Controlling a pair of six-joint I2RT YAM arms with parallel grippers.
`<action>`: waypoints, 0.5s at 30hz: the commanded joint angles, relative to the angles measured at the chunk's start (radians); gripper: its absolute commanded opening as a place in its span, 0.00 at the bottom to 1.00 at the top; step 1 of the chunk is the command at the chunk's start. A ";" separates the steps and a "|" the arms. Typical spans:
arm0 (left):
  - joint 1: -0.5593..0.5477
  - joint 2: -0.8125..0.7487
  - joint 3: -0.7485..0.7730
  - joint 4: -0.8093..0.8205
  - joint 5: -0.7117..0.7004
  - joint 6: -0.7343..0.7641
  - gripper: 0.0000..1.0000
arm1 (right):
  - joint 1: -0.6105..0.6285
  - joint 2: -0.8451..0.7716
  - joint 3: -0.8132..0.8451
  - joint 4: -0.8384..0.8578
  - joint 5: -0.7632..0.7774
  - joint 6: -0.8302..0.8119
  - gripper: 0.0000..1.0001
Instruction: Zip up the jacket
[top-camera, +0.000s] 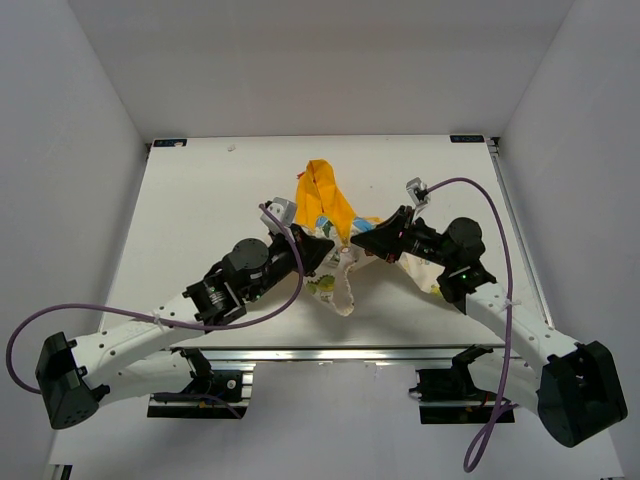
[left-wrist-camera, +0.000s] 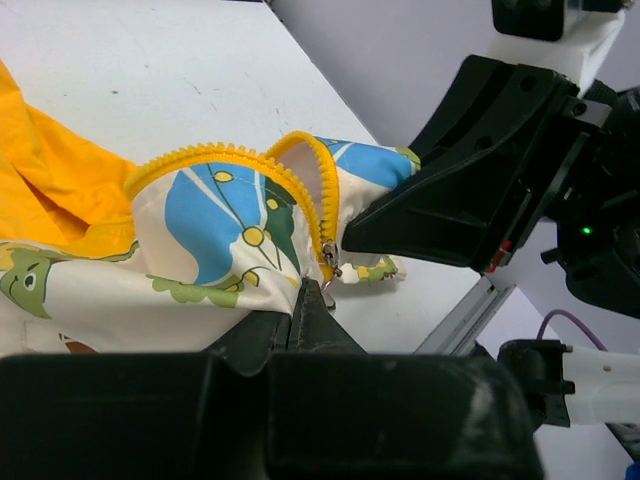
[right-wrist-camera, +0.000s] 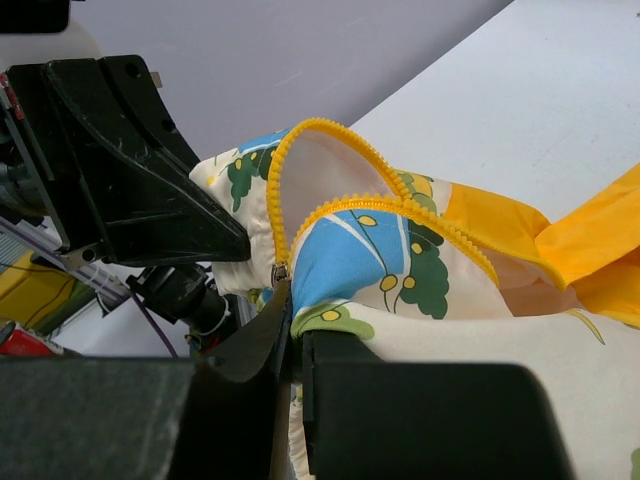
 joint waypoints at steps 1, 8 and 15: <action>-0.003 -0.029 -0.015 0.003 0.111 0.032 0.00 | -0.013 -0.018 0.012 0.124 -0.032 0.012 0.00; 0.005 -0.005 -0.026 -0.002 0.317 0.141 0.00 | -0.020 0.030 0.063 0.065 -0.141 -0.009 0.00; 0.014 0.041 0.043 -0.108 0.262 0.140 0.08 | -0.020 0.051 0.081 0.039 -0.244 -0.044 0.00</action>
